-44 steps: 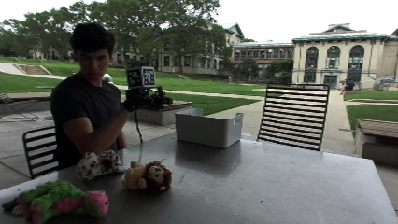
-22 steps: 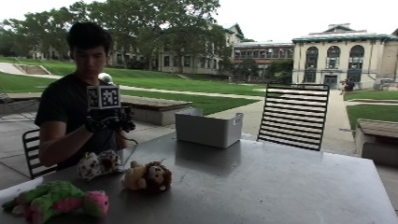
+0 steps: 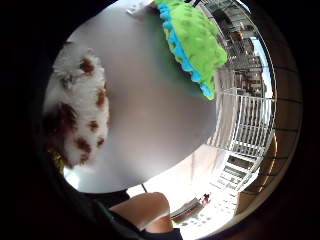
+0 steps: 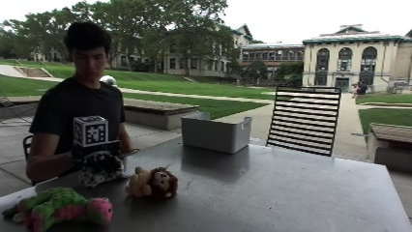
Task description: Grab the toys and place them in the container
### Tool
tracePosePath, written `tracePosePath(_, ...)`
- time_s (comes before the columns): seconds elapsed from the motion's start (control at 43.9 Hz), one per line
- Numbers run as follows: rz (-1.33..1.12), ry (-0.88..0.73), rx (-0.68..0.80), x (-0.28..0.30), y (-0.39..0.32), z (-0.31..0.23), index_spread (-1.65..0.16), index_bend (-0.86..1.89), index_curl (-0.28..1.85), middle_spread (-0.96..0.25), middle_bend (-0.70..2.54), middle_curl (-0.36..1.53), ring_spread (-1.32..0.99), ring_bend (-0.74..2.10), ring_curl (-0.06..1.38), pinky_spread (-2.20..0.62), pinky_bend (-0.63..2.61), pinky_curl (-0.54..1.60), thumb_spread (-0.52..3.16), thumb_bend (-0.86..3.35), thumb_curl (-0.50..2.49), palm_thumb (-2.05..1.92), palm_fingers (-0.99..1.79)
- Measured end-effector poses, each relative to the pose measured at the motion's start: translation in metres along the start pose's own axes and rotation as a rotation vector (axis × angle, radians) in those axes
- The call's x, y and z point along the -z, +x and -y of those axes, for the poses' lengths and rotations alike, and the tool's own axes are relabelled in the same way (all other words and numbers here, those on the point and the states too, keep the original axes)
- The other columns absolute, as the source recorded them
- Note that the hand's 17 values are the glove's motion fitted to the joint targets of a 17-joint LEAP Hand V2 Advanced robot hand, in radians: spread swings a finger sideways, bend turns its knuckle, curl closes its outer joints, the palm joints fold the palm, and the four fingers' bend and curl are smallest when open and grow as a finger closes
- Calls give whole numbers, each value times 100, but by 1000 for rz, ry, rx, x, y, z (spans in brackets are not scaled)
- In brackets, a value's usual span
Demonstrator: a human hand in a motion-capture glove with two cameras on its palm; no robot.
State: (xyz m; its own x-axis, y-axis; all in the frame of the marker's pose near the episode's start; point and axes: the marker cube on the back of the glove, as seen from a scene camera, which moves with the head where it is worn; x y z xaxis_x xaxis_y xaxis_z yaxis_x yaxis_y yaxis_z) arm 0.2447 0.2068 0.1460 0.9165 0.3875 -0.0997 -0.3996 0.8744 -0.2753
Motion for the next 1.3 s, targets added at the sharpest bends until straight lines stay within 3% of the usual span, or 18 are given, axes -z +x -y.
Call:
tracePosePath(0.16, 39, -12, -6, -16, 6, -1, -29, 27, 38, -13, 48, 44, -19, 22, 21, 1, 26, 28, 110, -1, 21, 0, 32)
tracePosePath(0.274, 60, -15, 6, -24, 9, -4, -28, 42, 43, -16, 45, 44, -23, 29, 22, 2, 35, 30, 118, 7, 25, 15, 65)
tracePosePath(0.388, 80, -30, -3, -27, 10, -5, -26, 46, 48, -17, 41, 44, -26, 30, 24, 1, 44, 33, 125, 11, 27, 24, 69)
tracePosePath(0.57, 54, 46, 6, -25, 9, -11, -22, 49, 53, -18, 27, 41, -30, 41, 27, -22, 69, 39, 134, 26, 35, 51, 95)
tracePosePath(0.661, 42, 94, -23, -22, 5, -16, -20, 48, 56, -23, 41, 46, -38, 60, 34, -33, 63, 38, 132, 34, 41, 68, 125)
tracePosePath(0.775, -10, 181, -78, -19, 3, -13, -19, 47, 61, -26, 65, 54, -41, 79, 42, -41, 58, 37, 127, 42, 48, 84, 137)
tracePosePath(0.912, -14, 171, -29, -5, 3, 1, -20, 35, 63, -28, 85, 60, -40, 102, 49, -47, 57, 37, 112, 47, 57, 97, 136)
tracePosePath(1.117, 6, 77, 8, 39, -18, 10, -21, 15, 64, -26, 97, 63, -37, 113, 52, -49, 69, 39, 91, 45, 66, 98, 125)
tracePosePath(1.299, -18, 196, 31, 110, -52, 29, -25, 8, 61, -32, 83, 60, -39, 117, 52, -44, 83, 43, 81, 23, 66, 70, 96)
